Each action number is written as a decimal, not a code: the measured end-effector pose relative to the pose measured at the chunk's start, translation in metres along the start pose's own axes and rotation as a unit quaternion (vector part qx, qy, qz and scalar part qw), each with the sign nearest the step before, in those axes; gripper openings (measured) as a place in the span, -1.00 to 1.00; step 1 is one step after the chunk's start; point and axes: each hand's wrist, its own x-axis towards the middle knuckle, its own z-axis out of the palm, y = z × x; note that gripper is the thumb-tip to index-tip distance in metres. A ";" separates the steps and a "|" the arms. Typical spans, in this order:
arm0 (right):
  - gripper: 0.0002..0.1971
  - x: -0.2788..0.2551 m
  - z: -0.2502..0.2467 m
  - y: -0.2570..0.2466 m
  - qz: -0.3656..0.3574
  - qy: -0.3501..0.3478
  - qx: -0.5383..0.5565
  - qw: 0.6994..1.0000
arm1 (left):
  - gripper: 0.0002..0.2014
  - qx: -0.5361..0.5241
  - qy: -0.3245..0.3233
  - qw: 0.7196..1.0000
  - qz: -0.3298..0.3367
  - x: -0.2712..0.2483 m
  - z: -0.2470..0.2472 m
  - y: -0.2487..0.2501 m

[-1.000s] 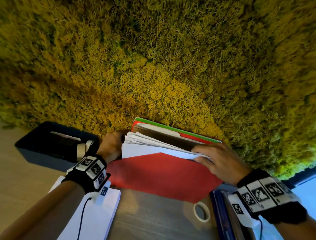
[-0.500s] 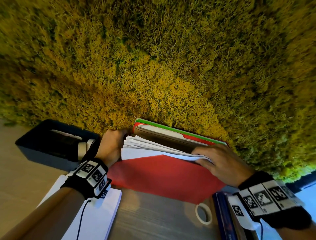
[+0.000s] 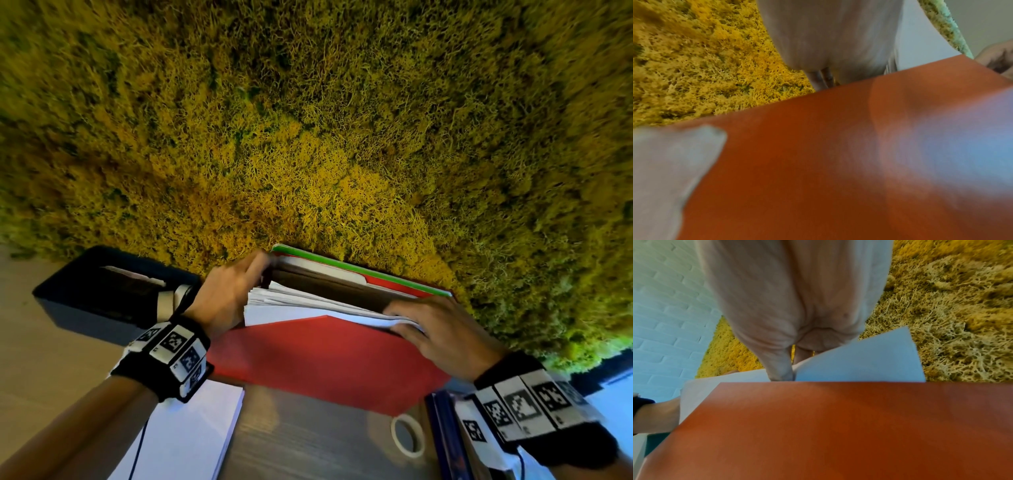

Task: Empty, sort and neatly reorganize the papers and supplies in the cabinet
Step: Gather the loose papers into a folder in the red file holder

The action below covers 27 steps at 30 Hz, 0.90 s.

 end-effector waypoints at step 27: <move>-0.84 0.010 0.008 0.008 -0.001 -0.008 0.016 1.000 | -0.68 -0.102 0.011 0.981 -0.168 0.000 0.018 -0.012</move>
